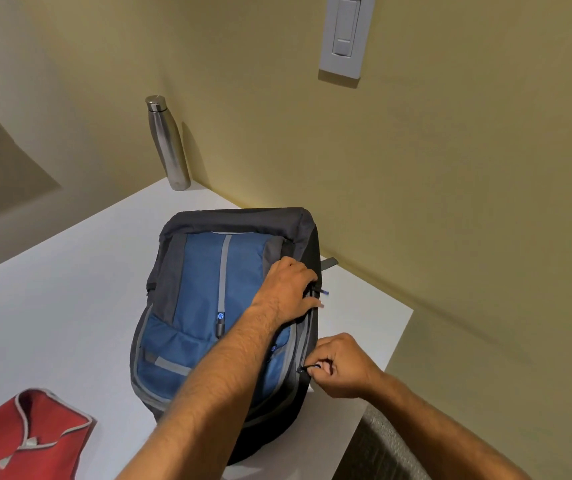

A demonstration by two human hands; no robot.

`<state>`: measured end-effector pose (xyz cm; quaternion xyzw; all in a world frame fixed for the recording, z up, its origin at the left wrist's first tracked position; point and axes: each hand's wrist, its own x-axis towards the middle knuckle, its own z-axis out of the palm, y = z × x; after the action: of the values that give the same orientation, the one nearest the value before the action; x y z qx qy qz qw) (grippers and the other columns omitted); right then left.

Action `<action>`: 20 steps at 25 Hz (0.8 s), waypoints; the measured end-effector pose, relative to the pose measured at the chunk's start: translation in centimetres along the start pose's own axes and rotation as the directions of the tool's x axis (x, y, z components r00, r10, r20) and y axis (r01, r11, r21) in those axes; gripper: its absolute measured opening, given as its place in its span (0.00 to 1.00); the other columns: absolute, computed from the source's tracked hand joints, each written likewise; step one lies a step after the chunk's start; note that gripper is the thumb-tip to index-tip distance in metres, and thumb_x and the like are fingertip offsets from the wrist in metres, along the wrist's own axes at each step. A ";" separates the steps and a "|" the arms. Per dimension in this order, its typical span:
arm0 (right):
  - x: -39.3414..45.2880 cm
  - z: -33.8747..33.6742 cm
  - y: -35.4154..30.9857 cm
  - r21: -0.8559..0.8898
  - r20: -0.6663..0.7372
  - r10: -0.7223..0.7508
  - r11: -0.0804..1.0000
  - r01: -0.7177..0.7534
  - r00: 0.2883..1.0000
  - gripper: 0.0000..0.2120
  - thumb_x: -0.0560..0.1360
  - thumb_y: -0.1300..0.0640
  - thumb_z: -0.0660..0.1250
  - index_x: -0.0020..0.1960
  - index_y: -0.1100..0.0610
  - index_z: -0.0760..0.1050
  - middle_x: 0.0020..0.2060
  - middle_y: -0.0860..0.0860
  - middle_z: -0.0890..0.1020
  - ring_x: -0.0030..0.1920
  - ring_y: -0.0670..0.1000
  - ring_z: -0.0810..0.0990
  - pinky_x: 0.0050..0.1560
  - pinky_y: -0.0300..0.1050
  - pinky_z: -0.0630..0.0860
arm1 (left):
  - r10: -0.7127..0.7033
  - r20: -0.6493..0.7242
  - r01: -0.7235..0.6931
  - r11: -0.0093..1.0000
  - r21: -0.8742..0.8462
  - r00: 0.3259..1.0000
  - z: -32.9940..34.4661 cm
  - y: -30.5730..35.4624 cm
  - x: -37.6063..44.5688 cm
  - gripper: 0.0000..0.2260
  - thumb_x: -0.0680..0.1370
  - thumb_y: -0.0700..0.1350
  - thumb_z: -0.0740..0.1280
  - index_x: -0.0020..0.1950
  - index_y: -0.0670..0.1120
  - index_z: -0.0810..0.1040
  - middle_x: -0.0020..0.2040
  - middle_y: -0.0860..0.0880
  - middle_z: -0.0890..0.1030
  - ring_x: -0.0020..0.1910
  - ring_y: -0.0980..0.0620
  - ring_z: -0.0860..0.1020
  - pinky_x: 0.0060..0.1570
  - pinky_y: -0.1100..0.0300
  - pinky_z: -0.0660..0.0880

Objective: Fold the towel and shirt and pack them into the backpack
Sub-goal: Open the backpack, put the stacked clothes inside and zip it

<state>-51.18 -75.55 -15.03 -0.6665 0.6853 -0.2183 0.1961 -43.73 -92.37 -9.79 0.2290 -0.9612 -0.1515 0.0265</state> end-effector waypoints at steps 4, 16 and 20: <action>-1.0 0.2 -0.5 0.091 -0.040 0.087 0.992 -0.083 0.995 0.08 0.68 0.52 0.68 0.42 0.51 0.86 0.33 0.43 0.83 0.34 0.44 0.79 0.38 0.36 0.75 | -0.025 -0.129 0.037 0.995 0.090 0.991 -0.4 0.6 -3.4 0.17 0.74 0.58 0.71 0.54 0.47 0.76 0.53 0.49 0.76 0.56 0.48 0.71 0.55 0.54 0.68; -2.5 -0.9 -1.9 0.148 -0.138 0.247 0.963 -0.227 0.959 0.05 0.69 0.60 0.75 0.42 0.51 0.87 0.33 0.46 0.83 0.33 0.48 0.79 0.37 0.40 0.75 | -0.292 0.182 0.257 0.947 0.194 0.939 -0.3 2.6 -9.8 0.20 0.77 0.59 0.65 0.58 0.43 0.76 0.57 0.43 0.78 0.57 0.42 0.78 0.53 0.50 0.75; -3.3 -1.0 -2.8 0.146 -0.120 0.235 0.965 -0.217 0.965 0.04 0.69 0.59 0.75 0.41 0.51 0.86 0.33 0.45 0.83 0.34 0.48 0.80 0.37 0.40 0.76 | -0.315 0.178 0.297 0.947 0.121 0.932 -0.2 2.5 -10.2 0.16 0.79 0.52 0.62 0.60 0.44 0.77 0.60 0.41 0.78 0.59 0.40 0.77 0.54 0.50 0.74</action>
<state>-49.31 -72.25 -12.68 -0.5530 0.7529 -0.2839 0.2160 -35.70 -85.70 -8.67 0.3608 -0.9177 -0.1309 -0.1022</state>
